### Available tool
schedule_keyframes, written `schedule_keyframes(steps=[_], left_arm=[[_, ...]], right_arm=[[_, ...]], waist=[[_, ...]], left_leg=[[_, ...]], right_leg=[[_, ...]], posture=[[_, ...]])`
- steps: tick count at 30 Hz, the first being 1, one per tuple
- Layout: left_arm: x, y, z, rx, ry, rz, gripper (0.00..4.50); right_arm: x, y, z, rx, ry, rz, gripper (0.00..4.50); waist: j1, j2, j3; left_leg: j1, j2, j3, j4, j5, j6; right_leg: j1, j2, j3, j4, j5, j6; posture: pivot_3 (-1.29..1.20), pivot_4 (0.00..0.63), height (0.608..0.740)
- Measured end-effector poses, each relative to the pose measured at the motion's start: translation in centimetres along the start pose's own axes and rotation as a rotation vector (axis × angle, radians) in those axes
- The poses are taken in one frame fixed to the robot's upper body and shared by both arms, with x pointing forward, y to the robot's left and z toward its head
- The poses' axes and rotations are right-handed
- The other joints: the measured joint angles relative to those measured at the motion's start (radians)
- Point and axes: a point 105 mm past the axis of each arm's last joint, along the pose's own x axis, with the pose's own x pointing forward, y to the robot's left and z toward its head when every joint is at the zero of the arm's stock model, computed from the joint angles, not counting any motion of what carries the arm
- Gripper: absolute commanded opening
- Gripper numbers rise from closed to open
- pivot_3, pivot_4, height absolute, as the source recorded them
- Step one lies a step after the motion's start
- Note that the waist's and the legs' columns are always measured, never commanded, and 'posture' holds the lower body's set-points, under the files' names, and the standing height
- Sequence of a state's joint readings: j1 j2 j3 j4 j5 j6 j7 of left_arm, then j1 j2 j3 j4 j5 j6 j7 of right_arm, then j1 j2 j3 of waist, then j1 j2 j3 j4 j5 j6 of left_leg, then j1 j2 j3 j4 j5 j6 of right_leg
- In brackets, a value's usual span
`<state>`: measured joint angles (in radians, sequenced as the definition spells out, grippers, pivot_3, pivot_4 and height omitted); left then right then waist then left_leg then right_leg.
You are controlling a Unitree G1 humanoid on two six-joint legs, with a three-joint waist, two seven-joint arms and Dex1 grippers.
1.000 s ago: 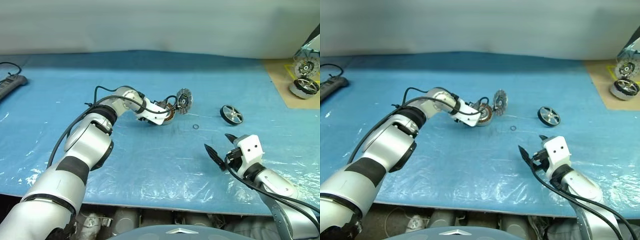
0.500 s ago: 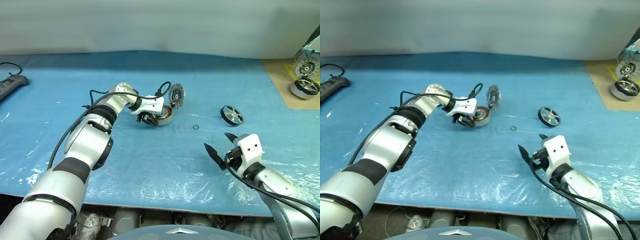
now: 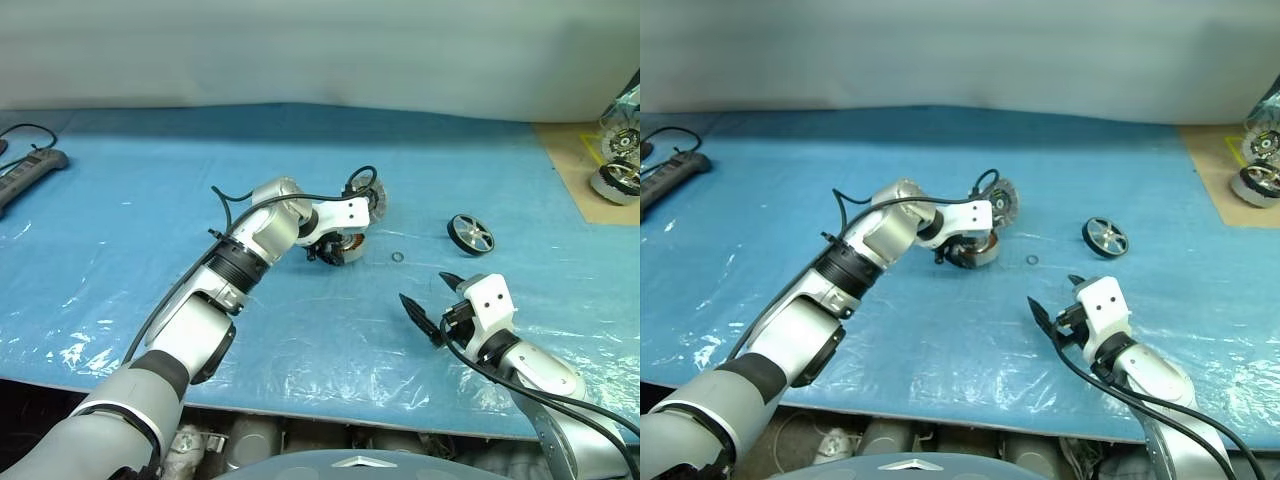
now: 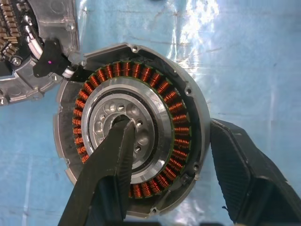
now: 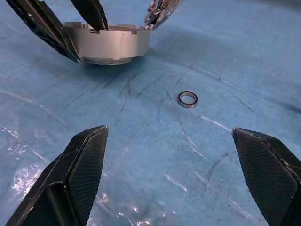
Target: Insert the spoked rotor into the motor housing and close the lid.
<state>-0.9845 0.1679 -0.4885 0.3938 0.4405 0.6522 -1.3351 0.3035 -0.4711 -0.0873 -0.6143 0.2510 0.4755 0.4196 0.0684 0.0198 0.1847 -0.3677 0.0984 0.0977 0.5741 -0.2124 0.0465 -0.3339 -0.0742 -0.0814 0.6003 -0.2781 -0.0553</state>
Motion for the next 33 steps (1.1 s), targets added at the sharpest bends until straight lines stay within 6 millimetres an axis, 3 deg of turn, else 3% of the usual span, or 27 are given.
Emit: schedule_keyframes(steps=[11, 16, 25, 33], left_arm=[[-1.3, -1.4, -0.1, -0.218, 0.05, -0.026, 2.11], [-0.5, -2.6, -0.1, -0.278, 0.015, -0.103, 3.78], [-1.5, -2.5, -0.8, -0.201, -0.054, -0.203, 3.78], [-3.2, -1.1, -2.0, -0.044, -0.187, -0.217, 3.78]], right_arm=[[0.4, 0.7, 0.2, -0.02, -0.002, 0.039, 4.5], [0.5, 0.6, 0.4, -0.031, -0.006, 0.044, 4.5], [0.5, 0.6, 0.1, -0.035, 0.0, 0.038, 4.5], [0.7, 0.4, 0.0, -0.027, -0.005, 0.029, 4.5]], waist=[[-0.027, 0.005, -0.003], [-0.026, 0.006, -0.003], [-0.028, 0.006, -0.003], [-0.031, 0.006, -0.003]], left_leg=[[-0.001, 0.0, 0.001, -0.008, 0.0, 0.001], [-0.003, 0.0, 0.0, -0.009, 0.0, 0.001], [-0.005, 0.0, 0.001, -0.009, 0.0, 0.001], [-0.02, 0.0, 0.0, -0.006, 0.0, 0.002]], right_leg=[[0.0, 0.0, -0.002, -0.011, 0.0, 0.0], [-0.001, 0.0, -0.003, -0.012, 0.0, 0.0], [-0.003, 0.0, -0.003, -0.012, 0.0, 0.0], [-0.02, 0.0, -0.003, -0.008, 0.004, 0.005]], posture=[[0.0, 0.15, 0.74], [0.0, 0.15, 0.74], [0.0, 0.15, 0.74], [0.0, 0.15, 0.74]])
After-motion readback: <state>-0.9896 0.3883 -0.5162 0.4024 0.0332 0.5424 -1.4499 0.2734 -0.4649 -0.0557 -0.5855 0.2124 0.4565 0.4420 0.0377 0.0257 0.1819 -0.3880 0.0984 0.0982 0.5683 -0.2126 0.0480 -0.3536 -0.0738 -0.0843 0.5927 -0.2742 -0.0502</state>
